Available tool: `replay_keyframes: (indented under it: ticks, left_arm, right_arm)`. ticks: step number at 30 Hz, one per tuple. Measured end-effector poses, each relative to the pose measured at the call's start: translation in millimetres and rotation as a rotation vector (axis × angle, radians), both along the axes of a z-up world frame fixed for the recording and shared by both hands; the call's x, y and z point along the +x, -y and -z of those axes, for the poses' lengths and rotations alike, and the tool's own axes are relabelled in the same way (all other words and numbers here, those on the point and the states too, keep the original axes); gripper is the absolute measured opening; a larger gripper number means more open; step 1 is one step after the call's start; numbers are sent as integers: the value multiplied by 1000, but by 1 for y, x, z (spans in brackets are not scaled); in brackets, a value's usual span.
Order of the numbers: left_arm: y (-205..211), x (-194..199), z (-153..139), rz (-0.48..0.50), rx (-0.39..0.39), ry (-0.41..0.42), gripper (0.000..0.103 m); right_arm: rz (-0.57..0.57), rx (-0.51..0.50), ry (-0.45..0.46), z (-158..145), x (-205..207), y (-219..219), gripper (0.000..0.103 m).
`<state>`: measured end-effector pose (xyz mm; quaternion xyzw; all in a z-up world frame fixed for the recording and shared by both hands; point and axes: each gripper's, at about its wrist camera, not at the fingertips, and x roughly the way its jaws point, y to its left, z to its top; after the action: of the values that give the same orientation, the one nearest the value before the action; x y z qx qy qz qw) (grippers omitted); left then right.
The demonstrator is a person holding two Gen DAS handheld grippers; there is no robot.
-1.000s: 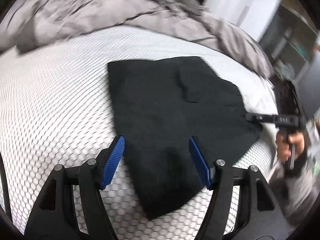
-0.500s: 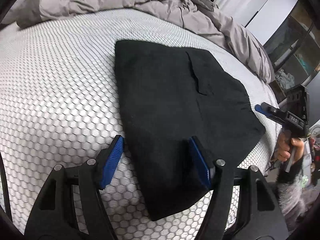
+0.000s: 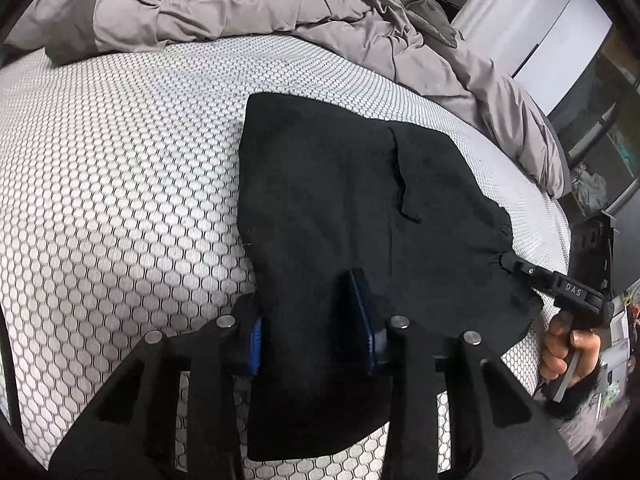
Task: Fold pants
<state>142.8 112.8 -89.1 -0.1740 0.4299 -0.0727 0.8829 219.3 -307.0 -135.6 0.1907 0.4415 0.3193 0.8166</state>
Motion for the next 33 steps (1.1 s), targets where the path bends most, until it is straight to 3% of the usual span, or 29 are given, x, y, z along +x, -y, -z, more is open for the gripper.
replay_keyframes:
  ticks: [2, 3, 6, 9, 13, 17, 20, 24, 26, 27, 29, 33]
  left_arm:
    - [0, -8, -3, -5, 37, 1, 35]
    - [2, -15, -7, -18, 72, 15, 35]
    - [11, -37, -28, -55, 194, 112, 35]
    - [34, -49, -39, 13, 242, 196, 54]
    - [82, -41, -22, 187, 272, 159, 56]
    - [111, -34, -2, 265, 374, 94, 56]
    - [102, -41, -1, 272, 349, 88, 56]
    - [81, -65, -4, 276, 330, 93, 56]
    - [72, -79, -7, 270, 337, 103, 56]
    - [67, -87, -9, 266, 328, 113, 56]
    - [59, -87, -20, 253, 295, 143, 56]
    - [28, -83, -30, 101, 212, 149, 56]
  right_arm:
    - [-10, -68, 45, -7, -3, -2, 28]
    - [-15, -81, 48, -9, -2, -4, 37]
    - [34, -121, 104, -24, -9, 9, 41]
    - [24, -125, 230, -54, -31, 15, 41]
    - [-103, -165, 328, -69, -50, -33, 41]
    - [-241, -290, 346, -48, -54, -96, 41]
    - [-297, -459, 326, -20, -47, -127, 39]
    - [-288, -577, 389, -30, -55, -101, 37]
    - [-258, -645, 400, -35, -62, -81, 42]
    - [-237, -672, 399, -38, -59, -79, 51]
    - [-227, -543, 349, -43, -55, -55, 51]
    - [-190, -305, 215, -40, -39, -30, 51]
